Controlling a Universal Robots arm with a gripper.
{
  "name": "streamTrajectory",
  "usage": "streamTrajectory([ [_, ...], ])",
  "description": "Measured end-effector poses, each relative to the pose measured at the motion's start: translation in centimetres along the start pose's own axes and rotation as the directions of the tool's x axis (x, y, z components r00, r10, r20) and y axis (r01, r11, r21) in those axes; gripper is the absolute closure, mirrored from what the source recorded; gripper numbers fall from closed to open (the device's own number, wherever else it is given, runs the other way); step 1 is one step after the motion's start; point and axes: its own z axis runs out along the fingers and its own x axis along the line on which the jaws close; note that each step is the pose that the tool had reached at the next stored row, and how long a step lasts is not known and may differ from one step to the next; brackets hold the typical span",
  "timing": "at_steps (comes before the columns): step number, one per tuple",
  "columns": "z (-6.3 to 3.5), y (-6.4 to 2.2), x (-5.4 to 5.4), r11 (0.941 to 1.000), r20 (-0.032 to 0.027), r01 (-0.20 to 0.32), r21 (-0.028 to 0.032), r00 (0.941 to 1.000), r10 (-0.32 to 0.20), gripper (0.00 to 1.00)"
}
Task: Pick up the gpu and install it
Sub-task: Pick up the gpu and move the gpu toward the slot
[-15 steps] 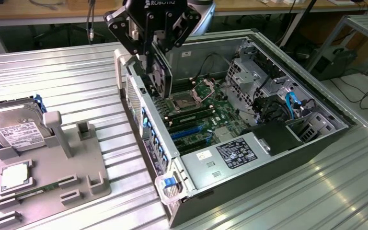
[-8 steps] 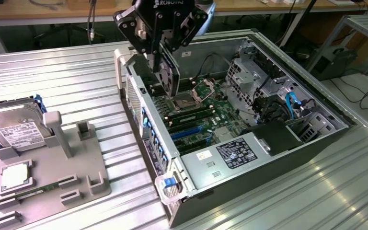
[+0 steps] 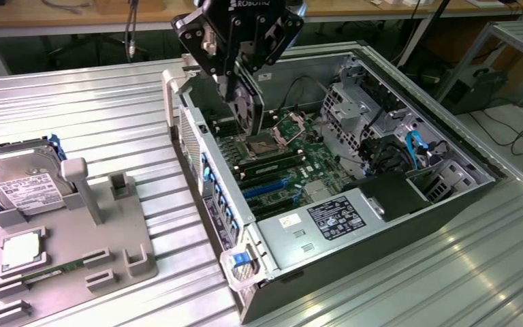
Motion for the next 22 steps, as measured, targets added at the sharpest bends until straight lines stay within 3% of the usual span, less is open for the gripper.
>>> streamTrajectory([
  [22, 0.08, -0.14, -3.2, 1.0, 0.0, 0.0, 0.0001, 1.0, 0.0, 0.72],
])
